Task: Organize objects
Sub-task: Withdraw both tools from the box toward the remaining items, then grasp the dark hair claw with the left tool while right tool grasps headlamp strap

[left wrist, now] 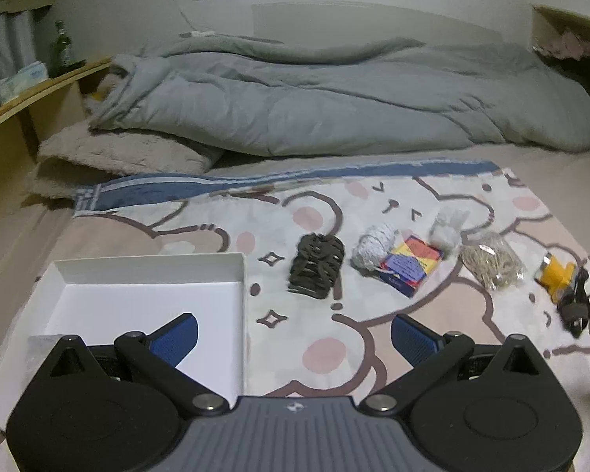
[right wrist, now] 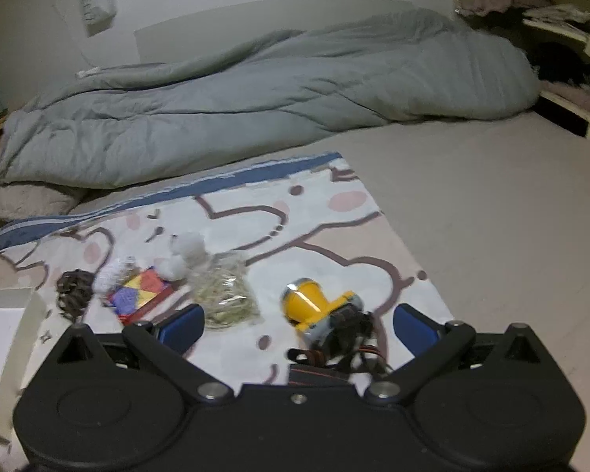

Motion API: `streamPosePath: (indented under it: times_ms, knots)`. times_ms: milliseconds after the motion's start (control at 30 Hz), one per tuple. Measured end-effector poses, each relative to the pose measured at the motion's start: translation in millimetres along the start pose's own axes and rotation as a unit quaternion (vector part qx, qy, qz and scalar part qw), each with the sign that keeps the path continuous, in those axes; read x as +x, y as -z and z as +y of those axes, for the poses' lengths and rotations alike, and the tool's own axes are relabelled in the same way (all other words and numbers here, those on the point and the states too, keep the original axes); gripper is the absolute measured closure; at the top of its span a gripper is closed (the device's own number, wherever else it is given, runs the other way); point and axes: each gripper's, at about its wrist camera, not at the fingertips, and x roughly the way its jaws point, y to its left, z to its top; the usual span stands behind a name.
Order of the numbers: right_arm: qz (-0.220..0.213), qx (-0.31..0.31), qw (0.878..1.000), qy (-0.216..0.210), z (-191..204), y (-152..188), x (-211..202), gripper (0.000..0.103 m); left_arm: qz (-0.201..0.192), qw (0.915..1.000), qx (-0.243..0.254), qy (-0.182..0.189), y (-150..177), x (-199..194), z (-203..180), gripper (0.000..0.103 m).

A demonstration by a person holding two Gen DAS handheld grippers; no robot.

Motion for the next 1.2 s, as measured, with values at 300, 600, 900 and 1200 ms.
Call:
streamPosePath:
  times_ms: [300,600,900,1200]
  knots:
    - [0.033,0.035,0.999,0.021,-28,13,36,0.0,-0.006,0.9992,0.039,-0.002,1,42,-7,0.001]
    - [0.054,0.061,0.996,0.042,-42,22,58,0.0,-0.007,0.9972,0.061,0.043,-17,97,-7,0.018]
    - [0.079,0.051,0.995,0.012,-35,20,79,0.001,0.019,0.995,0.087,0.044,-32,163,-22,0.021]
    - [0.104,-0.028,0.994,-0.025,-11,25,99,0.009,0.062,0.9933,0.097,0.009,-42,206,-16,0.02]
